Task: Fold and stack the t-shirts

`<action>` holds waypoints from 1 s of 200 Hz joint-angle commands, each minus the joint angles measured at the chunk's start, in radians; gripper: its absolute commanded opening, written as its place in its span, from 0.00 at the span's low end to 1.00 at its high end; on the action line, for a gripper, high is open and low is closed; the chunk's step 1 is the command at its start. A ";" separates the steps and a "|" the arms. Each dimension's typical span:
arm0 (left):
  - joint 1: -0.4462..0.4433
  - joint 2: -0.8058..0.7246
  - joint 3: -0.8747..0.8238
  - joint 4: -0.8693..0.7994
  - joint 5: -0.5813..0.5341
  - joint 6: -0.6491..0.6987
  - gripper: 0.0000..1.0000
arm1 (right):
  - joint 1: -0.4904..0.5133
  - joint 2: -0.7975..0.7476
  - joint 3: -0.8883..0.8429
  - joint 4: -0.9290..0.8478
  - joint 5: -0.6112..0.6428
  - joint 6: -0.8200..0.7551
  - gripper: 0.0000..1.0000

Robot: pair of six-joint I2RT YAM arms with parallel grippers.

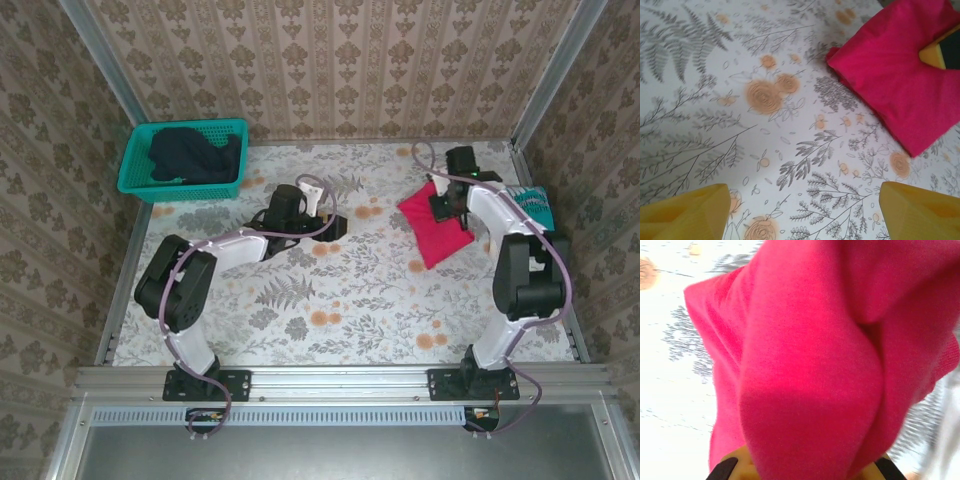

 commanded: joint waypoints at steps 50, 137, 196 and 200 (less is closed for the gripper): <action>-0.023 -0.051 0.029 -0.006 0.095 0.187 0.83 | -0.184 -0.154 0.044 -0.078 -0.007 -0.173 0.00; -0.023 -0.026 0.040 0.011 0.150 0.199 0.86 | -0.359 -0.136 0.210 -0.173 -0.055 -0.220 0.00; -0.023 -0.035 0.027 0.019 0.172 0.183 0.87 | -0.407 -0.036 0.278 -0.180 -0.034 -0.229 0.00; -0.023 -0.037 0.027 0.019 0.171 0.183 0.88 | -0.408 -0.030 0.282 -0.182 -0.038 -0.227 0.00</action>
